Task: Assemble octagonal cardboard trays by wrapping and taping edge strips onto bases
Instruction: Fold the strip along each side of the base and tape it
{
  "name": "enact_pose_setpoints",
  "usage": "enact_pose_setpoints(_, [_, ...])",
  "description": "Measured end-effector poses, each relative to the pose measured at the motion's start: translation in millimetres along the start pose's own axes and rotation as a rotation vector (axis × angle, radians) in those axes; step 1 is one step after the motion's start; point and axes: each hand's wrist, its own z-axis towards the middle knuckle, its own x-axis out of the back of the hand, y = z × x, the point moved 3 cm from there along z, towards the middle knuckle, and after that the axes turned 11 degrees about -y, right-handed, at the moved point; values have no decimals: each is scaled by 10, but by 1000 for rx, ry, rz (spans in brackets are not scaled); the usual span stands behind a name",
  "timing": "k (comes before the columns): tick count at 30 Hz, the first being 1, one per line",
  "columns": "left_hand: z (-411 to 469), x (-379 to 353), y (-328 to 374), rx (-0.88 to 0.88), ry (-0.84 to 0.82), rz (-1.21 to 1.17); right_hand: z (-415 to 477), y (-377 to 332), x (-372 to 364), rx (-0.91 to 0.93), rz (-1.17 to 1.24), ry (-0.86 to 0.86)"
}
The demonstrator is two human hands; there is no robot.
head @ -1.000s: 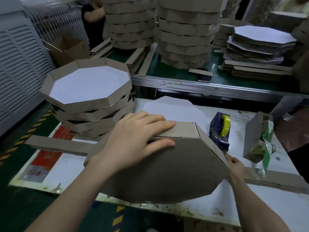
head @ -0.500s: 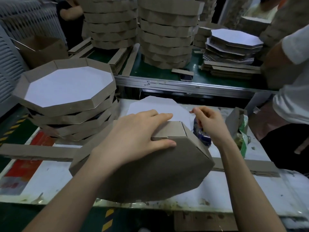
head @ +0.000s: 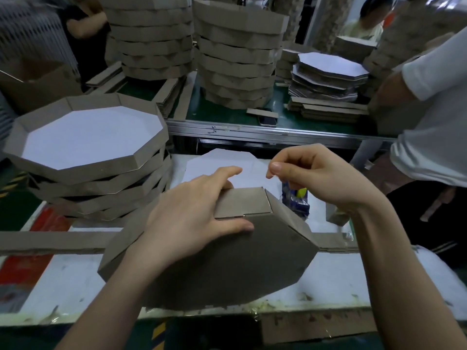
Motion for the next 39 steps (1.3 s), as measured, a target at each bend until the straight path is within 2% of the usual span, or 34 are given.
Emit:
enact_pose_setpoints(3, [1,-22,47,-23,-6,34,25,-73,-92,-10,39,-71])
enact_pose_setpoints(6, [15,-61,99,-41,-38,70,39,-55,-171,-61,-45,-127])
enact_pose_setpoints(10, [32,-116,159,-62,-57,101,-22,48,-170,-179,-94,-109])
enact_pose_setpoints(17, [33,-121,182,-67,-46,98,-215,174,-149,-228,-4,-65])
enact_pose_setpoints(21, [35,-124,207,-70,-43,107,-241,122,-153,-138,71,-7])
enact_pose_setpoints(24, [22,-118,214,-71,-44,111,-235,42,-172,-79,129,-33])
enact_pose_setpoints(29, [-9,-96,227,-95,-21,120,-221,108,-241,-197,55,-60])
enact_pose_setpoints(35, [-69,-62,287,-167,42,154,-256,143,-236,-231,13,-30])
enact_pose_setpoints(39, [-59,-77,282,-176,-11,201,-245,134,-242,-242,-57,-7])
